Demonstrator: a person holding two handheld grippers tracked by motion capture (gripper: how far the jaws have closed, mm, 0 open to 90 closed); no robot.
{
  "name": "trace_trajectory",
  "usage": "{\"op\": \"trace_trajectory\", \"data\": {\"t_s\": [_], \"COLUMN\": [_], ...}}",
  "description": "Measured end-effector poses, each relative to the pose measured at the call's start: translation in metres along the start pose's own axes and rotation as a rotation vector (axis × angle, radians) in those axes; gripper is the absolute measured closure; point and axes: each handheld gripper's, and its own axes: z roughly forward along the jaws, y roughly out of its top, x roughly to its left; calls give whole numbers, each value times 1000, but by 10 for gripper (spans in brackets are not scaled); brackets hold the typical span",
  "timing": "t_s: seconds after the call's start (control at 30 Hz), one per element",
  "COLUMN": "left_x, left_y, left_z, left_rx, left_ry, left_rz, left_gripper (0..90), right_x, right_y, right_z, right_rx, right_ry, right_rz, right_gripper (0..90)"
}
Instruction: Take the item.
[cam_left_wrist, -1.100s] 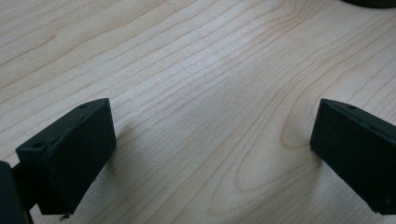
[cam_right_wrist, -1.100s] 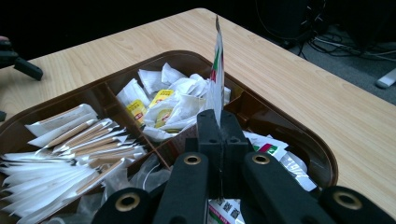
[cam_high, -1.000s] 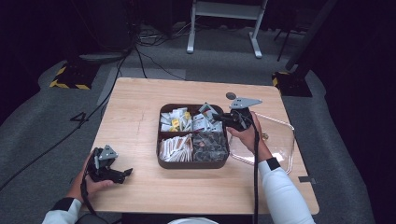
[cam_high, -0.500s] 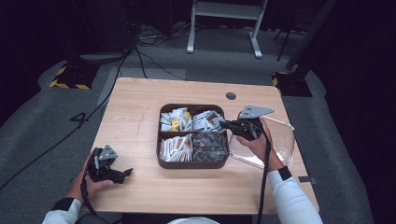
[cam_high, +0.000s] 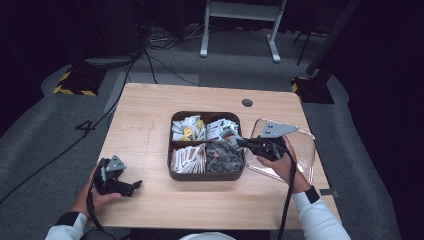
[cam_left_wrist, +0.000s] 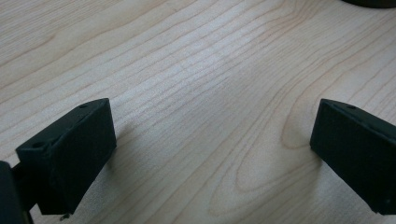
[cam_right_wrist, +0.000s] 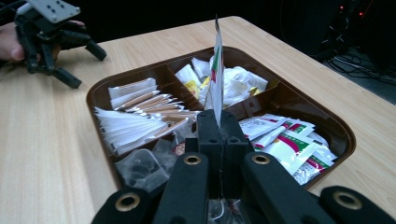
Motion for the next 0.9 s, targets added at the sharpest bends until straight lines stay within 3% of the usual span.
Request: {"op": "trace_trajectory", "data": {"t_s": [0.5, 0.9], "left_x": [0, 0], "left_y": [0, 0], "left_z": [0, 0], "left_rx": [0, 0], "left_ry": [0, 1], "left_rz": [-1, -2], "left_gripper": [5, 5], "right_x": [19, 45], "right_y": [-8, -15], "right_z": [-10, -9], "right_rx": [11, 40], "right_ry": [50, 115], "right_rz": [-23, -62], "right_gripper": [900, 900]}}
